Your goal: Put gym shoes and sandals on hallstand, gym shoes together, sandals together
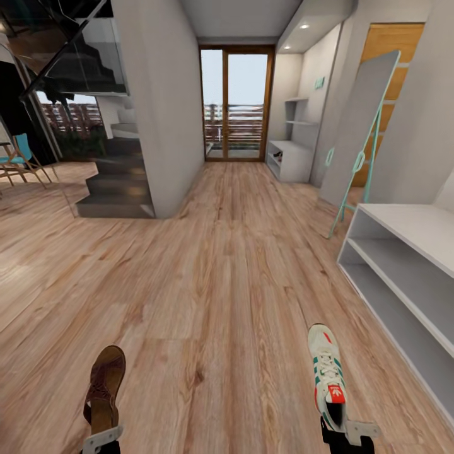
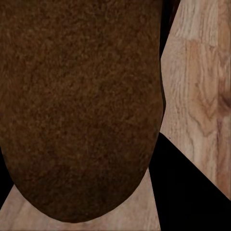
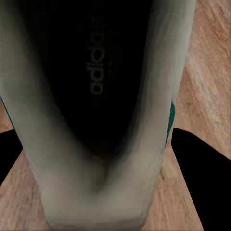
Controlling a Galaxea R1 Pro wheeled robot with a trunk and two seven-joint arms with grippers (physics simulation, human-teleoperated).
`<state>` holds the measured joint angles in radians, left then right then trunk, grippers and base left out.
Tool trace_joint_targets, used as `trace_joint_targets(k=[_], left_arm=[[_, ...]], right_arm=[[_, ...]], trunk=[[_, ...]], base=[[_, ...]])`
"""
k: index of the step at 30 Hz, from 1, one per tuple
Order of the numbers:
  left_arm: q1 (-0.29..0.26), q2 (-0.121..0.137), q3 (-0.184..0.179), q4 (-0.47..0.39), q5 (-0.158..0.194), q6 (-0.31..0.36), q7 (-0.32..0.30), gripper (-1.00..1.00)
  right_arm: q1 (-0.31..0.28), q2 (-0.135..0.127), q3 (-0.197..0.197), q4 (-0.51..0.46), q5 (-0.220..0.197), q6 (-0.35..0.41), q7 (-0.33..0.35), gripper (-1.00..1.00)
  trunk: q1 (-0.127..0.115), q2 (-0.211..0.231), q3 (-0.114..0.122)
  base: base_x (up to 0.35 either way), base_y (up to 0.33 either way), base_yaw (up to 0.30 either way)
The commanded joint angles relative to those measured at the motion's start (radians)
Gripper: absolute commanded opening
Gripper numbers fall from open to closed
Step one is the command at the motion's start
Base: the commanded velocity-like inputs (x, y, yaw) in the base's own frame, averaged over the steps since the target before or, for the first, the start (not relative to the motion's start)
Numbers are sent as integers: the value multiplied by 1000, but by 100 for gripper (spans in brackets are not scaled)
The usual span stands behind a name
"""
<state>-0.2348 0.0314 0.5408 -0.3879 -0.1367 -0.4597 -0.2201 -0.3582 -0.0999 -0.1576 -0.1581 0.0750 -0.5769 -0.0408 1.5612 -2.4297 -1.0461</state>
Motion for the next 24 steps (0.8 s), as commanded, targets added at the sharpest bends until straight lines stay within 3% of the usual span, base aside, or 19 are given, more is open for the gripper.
trace_joint_targets(k=[1, 24], left_arm=[[-1, -1, 8, 1, -11, -5, -2, -100], [-1, -1, 8, 1, -11, -4, -2, -100]], right_arm=[[-1, 0, -3, 2, 8, -3, -5, -100], [-1, 0, -3, 3, 8, -3, -5, -100]], trunk=[[0, 0, -1], [0, 0, -1]], base=[[340, 0, 0], [340, 0, 0]])
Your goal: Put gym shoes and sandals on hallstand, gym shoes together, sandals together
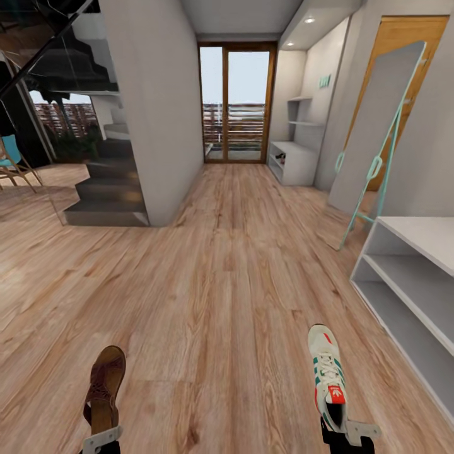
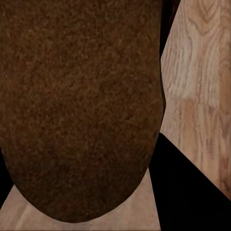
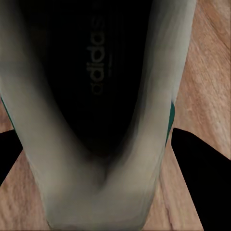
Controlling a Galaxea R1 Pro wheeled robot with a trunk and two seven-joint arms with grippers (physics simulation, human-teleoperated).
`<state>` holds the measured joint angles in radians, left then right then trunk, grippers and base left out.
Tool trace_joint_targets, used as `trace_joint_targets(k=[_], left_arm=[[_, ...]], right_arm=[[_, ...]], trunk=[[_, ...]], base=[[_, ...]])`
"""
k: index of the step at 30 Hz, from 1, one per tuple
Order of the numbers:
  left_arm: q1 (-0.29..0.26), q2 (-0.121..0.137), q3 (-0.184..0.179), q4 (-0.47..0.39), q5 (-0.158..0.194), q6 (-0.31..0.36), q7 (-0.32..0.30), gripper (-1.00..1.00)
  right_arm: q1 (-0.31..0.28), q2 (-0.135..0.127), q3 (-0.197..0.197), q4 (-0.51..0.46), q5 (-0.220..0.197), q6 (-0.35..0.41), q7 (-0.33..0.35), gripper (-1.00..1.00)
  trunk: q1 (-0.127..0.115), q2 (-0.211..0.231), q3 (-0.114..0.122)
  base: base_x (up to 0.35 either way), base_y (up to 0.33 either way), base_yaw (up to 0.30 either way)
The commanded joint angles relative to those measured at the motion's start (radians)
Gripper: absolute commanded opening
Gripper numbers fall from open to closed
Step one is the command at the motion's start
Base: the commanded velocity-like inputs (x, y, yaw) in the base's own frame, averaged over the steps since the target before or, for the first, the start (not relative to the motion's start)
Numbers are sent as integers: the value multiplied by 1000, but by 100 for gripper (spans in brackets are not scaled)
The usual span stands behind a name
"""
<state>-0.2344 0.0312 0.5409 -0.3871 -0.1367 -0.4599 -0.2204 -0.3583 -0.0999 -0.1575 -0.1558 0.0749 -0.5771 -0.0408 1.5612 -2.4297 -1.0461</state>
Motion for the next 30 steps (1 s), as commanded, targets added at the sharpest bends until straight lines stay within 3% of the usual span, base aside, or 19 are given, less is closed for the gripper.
trace_joint_targets(k=[1, 30], left_arm=[[-1, -1, 8, 1, -11, -4, -2, -100], [-1, -1, 8, 0, -11, -4, -2, -100]], right_arm=[[-1, 0, -4, 1, 8, -3, -5, -100], [-1, 0, -4, 1, 8, -3, -5, -100]], trunk=[[0, 0, -1], [0, 0, -1]], base=[[340, 0, 0], [340, 0, 0]])
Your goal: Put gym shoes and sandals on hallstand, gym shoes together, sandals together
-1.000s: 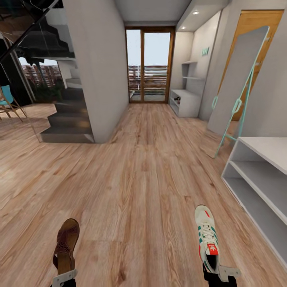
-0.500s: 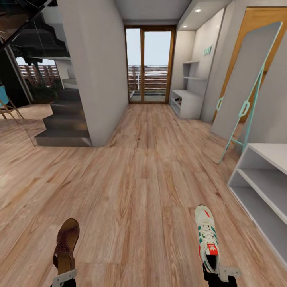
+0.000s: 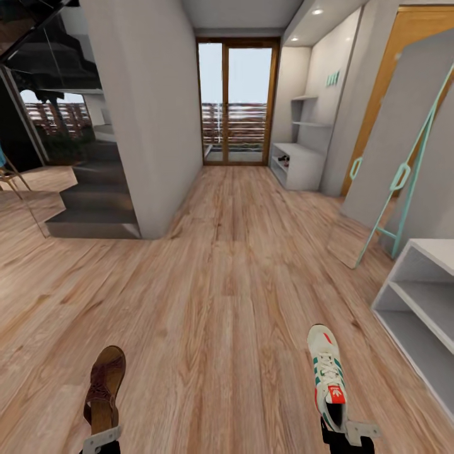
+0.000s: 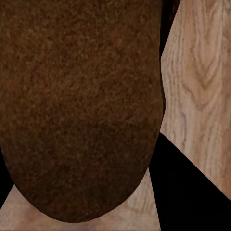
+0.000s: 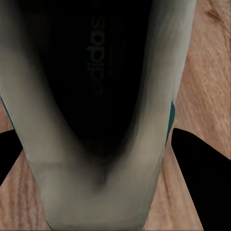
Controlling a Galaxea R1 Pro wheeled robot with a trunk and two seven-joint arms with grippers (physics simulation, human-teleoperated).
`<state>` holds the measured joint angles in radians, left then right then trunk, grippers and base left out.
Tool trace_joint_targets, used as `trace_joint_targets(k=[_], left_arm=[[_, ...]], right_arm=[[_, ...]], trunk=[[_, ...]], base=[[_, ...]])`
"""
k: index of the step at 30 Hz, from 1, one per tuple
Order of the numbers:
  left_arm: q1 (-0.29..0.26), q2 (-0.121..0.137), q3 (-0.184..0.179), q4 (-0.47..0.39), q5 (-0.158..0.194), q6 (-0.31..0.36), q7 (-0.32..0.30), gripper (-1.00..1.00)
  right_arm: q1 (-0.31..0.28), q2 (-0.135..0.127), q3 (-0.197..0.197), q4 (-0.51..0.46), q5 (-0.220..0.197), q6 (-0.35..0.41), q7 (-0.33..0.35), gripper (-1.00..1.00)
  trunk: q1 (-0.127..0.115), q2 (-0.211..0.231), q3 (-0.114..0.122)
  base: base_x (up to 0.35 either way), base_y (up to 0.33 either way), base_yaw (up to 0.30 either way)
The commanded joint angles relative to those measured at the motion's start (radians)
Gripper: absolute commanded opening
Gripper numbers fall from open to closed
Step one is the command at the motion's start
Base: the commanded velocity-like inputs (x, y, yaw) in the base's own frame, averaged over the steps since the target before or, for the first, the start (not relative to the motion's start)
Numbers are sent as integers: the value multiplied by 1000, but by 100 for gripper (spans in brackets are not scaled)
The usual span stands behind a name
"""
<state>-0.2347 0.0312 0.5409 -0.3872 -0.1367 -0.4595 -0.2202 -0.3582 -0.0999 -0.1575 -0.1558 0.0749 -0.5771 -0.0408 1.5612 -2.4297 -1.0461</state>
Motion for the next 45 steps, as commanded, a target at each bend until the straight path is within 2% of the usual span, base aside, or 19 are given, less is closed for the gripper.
trace_joint_targets(k=[1, 45], left_arm=[[-1, -1, 8, 1, -11, -4, -2, -100], [-1, 5, 10, -1, -12, -4, 3, -100]], right_arm=[[-1, 0, -4, 1, 8, -3, -5, -100], [-1, 0, -4, 1, 5, -3, -4, -100]], trunk=[[0, 0, -1], [0, 0, -1]], base=[[340, 0, 0], [340, 0, 0]])
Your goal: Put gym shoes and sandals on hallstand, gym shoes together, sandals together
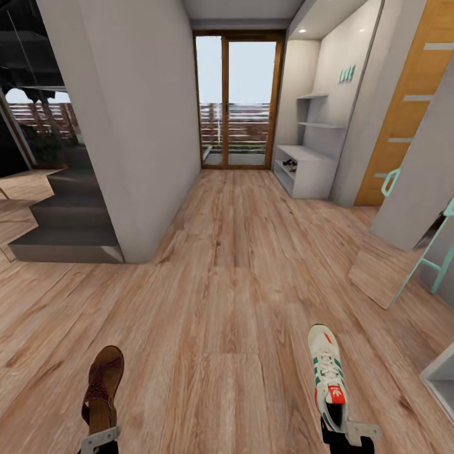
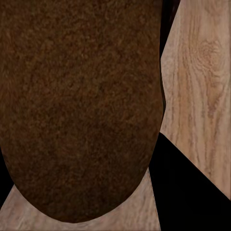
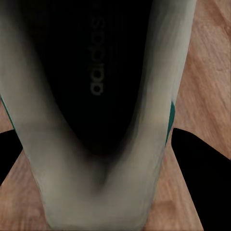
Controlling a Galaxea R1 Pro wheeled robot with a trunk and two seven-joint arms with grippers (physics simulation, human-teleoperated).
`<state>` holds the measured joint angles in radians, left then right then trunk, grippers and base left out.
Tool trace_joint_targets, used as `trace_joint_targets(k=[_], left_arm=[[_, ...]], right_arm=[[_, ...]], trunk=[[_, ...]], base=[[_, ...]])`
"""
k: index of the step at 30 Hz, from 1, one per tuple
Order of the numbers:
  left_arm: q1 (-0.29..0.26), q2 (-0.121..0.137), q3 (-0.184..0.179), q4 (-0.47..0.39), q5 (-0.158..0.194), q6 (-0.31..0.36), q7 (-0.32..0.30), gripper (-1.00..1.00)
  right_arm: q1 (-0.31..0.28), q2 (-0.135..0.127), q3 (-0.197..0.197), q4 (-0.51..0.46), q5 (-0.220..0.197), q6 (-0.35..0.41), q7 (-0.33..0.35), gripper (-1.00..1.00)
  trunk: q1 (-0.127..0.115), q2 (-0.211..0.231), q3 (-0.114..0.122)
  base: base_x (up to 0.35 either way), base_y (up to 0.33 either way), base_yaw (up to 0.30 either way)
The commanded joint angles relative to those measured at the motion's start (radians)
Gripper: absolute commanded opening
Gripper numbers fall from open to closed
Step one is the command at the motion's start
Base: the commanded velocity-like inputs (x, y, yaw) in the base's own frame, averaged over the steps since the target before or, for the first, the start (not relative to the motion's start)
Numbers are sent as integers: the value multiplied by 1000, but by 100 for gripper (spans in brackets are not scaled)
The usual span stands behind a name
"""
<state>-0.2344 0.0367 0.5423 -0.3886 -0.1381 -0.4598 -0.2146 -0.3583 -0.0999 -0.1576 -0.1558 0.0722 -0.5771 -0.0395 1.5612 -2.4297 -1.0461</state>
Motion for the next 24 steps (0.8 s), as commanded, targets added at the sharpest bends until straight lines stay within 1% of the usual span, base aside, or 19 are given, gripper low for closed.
trace_joint_targets(k=[1, 14, 24], left_arm=[[-1, 0, 8, 1, -11, -4, -2, -100], [-2, -6, 7, 2, -11, -5, -2, -100], [0, -5, 7, 1, -11, -5, -2, -100]], right_arm=[[-1, 0, -3, 1, 8, -3, -5, -100], [-1, 0, -3, 1, 10, -3, -7, -100], [-1, 0, -3, 2, 11, -3, -7, -100]], trunk=[[0, 0, -1], [0, 0, -1], [0, 0, -1]], base=[[340, 0, 0], [340, 0, 0], [340, 0, 0]])
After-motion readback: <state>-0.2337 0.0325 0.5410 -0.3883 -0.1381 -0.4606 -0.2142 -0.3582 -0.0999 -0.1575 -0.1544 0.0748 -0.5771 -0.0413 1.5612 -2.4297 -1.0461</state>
